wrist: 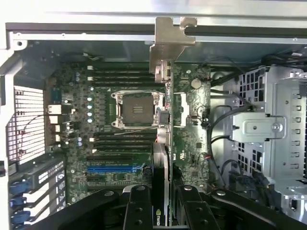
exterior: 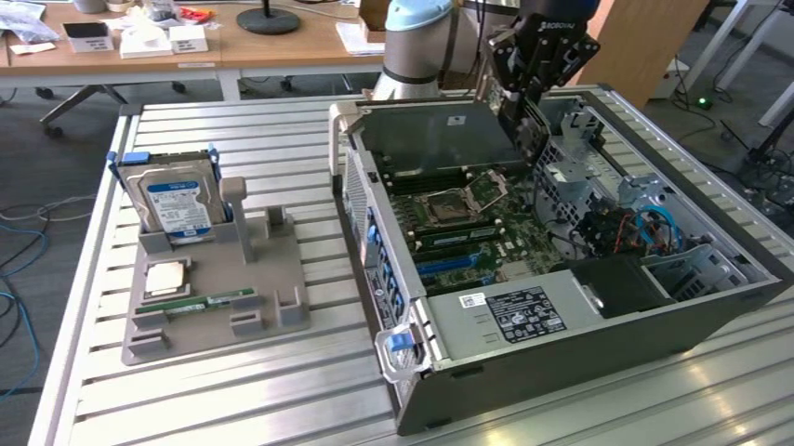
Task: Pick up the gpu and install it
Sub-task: 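Pick up the gpu and move the gpu toward the slot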
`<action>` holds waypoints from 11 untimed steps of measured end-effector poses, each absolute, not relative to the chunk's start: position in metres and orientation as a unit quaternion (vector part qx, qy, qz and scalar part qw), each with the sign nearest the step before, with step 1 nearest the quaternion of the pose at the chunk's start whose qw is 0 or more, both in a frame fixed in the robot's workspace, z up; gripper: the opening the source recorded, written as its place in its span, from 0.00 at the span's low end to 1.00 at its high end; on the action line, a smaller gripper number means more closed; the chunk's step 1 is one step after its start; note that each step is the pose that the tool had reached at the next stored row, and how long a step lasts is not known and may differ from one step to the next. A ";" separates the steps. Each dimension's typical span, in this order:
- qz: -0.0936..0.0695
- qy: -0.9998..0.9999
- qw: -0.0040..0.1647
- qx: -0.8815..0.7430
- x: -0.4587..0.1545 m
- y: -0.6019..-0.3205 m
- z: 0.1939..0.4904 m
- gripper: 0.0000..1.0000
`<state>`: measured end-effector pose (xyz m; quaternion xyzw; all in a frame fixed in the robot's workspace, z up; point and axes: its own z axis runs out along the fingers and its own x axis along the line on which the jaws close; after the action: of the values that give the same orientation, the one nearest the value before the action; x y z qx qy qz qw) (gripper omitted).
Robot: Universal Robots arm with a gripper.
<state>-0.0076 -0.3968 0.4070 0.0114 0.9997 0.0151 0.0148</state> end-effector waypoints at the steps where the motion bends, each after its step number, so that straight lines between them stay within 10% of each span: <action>1: 0.015 1.000 0.015 0.011 -0.004 -0.397 0.407 0.26; 11: 0.015 1.000 0.015 0.011 0.025 -0.394 0.407 0.26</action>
<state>0.0252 -0.3944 0.4070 0.0113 0.9997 0.0152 0.0147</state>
